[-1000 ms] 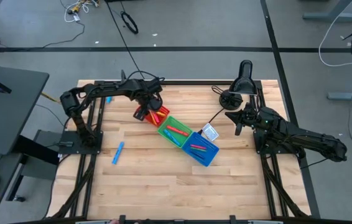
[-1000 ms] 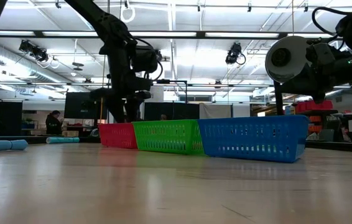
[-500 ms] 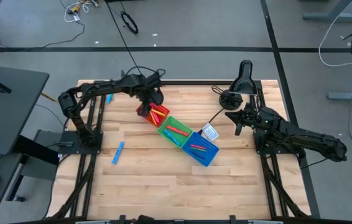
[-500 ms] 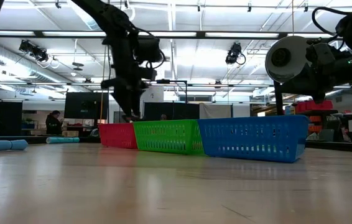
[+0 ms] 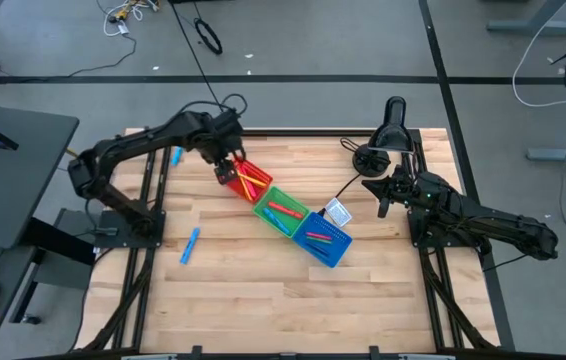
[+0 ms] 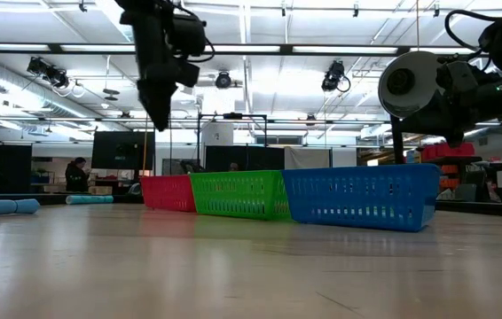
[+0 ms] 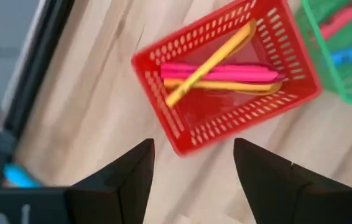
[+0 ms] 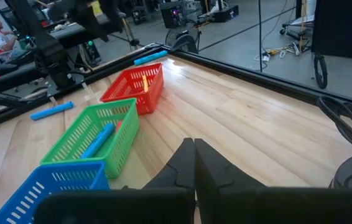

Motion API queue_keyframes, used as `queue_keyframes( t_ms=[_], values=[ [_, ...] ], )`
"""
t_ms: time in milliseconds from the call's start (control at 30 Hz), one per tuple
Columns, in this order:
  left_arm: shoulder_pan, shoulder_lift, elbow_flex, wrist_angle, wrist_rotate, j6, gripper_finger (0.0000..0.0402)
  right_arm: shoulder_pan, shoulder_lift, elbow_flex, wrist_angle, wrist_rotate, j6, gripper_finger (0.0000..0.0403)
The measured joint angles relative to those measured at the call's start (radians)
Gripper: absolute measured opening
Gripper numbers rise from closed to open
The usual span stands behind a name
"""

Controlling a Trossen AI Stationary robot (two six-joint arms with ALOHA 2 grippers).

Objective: Pick & Place Markers
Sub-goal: Put the bottom blue highlighter pen into the green bin

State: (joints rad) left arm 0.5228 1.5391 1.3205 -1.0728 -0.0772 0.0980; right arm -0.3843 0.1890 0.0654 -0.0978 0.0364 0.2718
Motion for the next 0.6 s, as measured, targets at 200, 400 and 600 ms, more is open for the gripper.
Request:
queue_keyframes(
  t_ms=[200, 400, 600],
  values=[
    [-0.006, -0.064, 0.000, -0.109, 0.003, -0.310, 0.0225, 0.000, 0.000, 0.000, 0.000, 0.000, 0.000, 0.0000],
    [-0.031, -0.137, 0.000, -0.226, 0.003, -0.537, 0.0225, 0.000, 0.000, 0.000, 0.000, 0.000, 0.000, 0.0000],
    [-0.070, -0.215, 0.000, -0.330, 0.001, -0.693, 0.0225, 0.000, 0.000, 0.000, 0.000, 0.000, 0.000, 0.0000]
  ],
)
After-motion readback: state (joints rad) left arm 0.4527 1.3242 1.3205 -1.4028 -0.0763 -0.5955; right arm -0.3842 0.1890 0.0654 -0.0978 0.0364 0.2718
